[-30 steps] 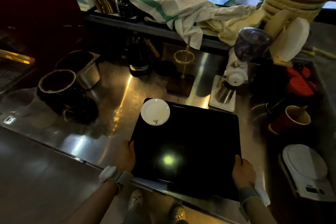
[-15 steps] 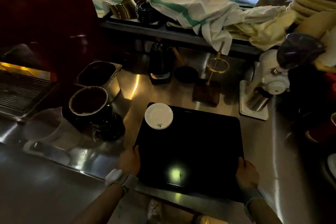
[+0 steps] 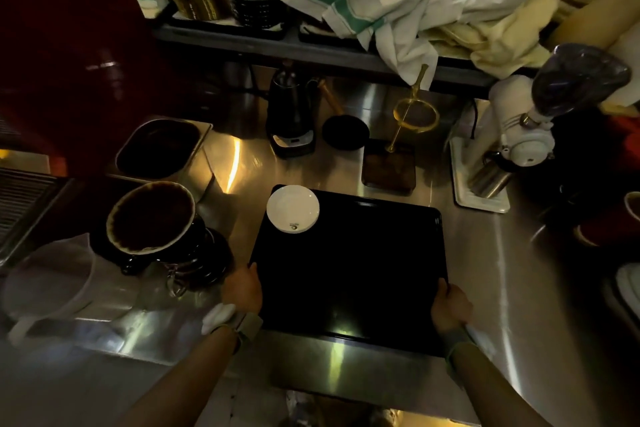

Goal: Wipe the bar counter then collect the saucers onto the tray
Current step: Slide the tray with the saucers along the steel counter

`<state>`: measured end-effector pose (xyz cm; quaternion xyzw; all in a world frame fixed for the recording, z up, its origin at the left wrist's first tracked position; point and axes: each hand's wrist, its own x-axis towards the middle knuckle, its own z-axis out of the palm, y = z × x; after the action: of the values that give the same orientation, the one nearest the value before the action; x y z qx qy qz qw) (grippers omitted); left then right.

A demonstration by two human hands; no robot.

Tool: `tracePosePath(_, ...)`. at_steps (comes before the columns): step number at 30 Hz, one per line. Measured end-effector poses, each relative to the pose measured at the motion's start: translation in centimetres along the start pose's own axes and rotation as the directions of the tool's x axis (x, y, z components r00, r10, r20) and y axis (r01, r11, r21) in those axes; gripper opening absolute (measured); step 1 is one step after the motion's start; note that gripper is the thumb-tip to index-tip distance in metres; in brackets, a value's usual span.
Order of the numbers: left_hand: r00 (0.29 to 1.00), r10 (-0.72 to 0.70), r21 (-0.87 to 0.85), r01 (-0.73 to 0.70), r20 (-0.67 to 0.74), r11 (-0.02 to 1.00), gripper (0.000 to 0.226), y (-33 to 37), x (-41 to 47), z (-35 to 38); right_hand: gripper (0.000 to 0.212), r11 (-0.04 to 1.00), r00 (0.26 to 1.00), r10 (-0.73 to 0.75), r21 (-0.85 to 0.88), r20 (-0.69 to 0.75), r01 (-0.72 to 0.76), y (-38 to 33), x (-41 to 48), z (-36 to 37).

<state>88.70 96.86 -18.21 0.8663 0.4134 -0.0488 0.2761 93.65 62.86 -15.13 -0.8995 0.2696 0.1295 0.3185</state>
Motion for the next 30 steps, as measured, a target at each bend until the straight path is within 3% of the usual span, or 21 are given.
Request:
tracePosePath(5, 0.981, -0.160, -0.090, 0.151, -0.107, 0.984, 0.033, 1.3, 0.2, 0.9, 0.051, 0.995, 1.000, -0.010, -0.099, 0.011, 0.011, -1.1, 0.6, 0.2)
tracePosePath(11, 0.977, -0.146, -0.157, 0.121, -0.158, 0.980, 0.040, 0.9, 0.3, 1.2, 0.049, 0.995, 0.998, -0.001, -0.101, 0.057, 0.007, -2.1, 1.0, -0.1)
tracePosePath(16, 0.978, -0.180, -0.214, 0.154, -0.106, 0.965, 0.044, 0.6, 0.3, 0.6, 0.048, 0.994, 0.999, 0.025, -0.111, 0.043, -0.020, -1.8, 1.4, 0.6)
tracePosePath(19, 0.996, -0.075, -0.097, 0.070, -0.049, 0.993, 0.029, 0.2, 0.2, 0.1, 0.050, 0.988, 0.999, 0.017, -0.155, 0.049, -0.009, -1.5, 1.9, 0.8)
tracePosePath(21, 0.988, -0.102, -0.082, 0.093, -0.119, 0.992, 0.020, 1.0, 0.0, 0.1, 0.049, 0.982, 0.999, 0.015, -0.187, 0.044, -0.007, -1.3, 2.1, 0.6)
tracePosePath(23, 0.994, -0.110, -0.074, 0.108, -0.024, 0.991, 0.021, 1.4, -0.3, 0.2, 0.048, 0.976, 0.999, 0.005, -0.217, 0.042, 0.004, -1.5, 2.2, 0.7)
tracePosePath(24, 0.991, -0.086, -0.097, 0.096, 0.106, 0.991, 0.027, 1.4, -0.5, 0.2, 0.047, 0.972, 0.999, 0.001, -0.233, 0.041, 0.009, -1.5, 2.2, 0.6)
tracePosePath(25, 0.994, 0.033, -0.123, -0.020, 0.103, 0.992, 0.035, 0.3, -0.2, 0.8, 0.046, 0.969, 0.999, 0.001, -0.248, 0.041, 0.009, -1.6, 2.2, 0.6)
tracePosePath(27, 0.977, 0.158, -0.079, -0.170, -0.141, 0.982, 0.045, -0.2, 0.1, 1.5, 0.044, 0.962, 0.999, 0.006, -0.275, 0.045, 0.007, -1.7, 2.3, 0.7)
tracePosePath(30, 0.950, 0.308, 0.130, -0.299, -0.055, 0.945, 0.036, 0.8, 0.0, 0.0, 0.040, 0.934, 0.999, -0.031, -0.353, 0.041, 0.043, -1.7, 2.3, 0.8)
